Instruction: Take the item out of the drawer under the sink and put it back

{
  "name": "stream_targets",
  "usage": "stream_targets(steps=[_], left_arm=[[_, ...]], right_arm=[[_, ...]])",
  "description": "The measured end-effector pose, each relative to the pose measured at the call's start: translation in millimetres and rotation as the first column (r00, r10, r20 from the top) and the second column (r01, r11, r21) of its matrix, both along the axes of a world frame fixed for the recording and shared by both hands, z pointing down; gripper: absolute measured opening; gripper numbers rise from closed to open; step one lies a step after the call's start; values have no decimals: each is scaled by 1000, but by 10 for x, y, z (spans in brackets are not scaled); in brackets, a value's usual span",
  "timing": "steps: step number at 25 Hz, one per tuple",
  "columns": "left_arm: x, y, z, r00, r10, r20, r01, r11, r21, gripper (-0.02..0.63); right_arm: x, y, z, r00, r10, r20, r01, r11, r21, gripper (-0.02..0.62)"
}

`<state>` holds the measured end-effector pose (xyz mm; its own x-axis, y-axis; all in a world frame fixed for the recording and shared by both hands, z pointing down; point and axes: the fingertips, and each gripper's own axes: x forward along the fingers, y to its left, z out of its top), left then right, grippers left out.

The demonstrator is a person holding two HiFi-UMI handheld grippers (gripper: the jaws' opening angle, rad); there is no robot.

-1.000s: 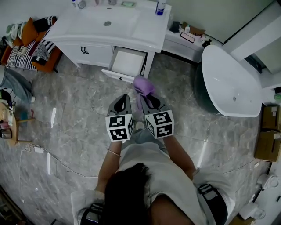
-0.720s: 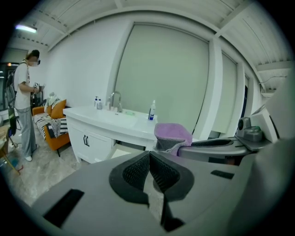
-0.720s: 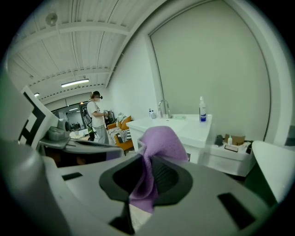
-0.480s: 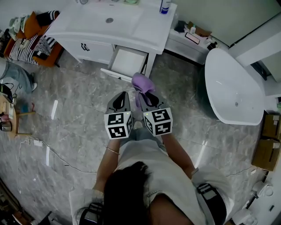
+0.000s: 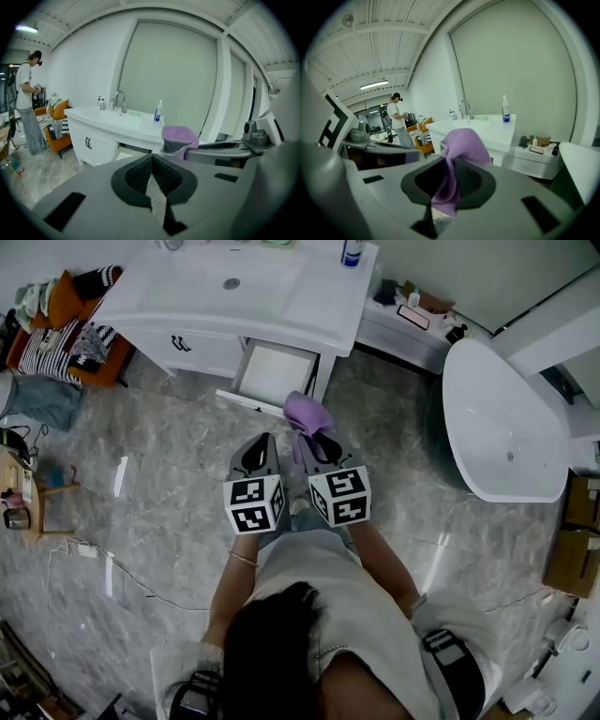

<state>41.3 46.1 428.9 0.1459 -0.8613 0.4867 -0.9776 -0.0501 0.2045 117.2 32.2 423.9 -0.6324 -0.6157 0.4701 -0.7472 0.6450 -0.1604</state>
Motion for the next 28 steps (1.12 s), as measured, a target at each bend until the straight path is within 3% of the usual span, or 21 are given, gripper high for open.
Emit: stream_targets(steps=[16, 28], left_arm=[[-542, -913, 202, 999, 37, -24, -37, 999, -34, 5], [-946, -1533, 418, 994, 77, -77, -84, 992, -95, 5]], right_arm=[[-541, -831, 158, 998, 12, -55, -13, 1000, -26, 72], [-1055, -1405, 397, 995, 15, -102, -26, 993, -112, 72]])
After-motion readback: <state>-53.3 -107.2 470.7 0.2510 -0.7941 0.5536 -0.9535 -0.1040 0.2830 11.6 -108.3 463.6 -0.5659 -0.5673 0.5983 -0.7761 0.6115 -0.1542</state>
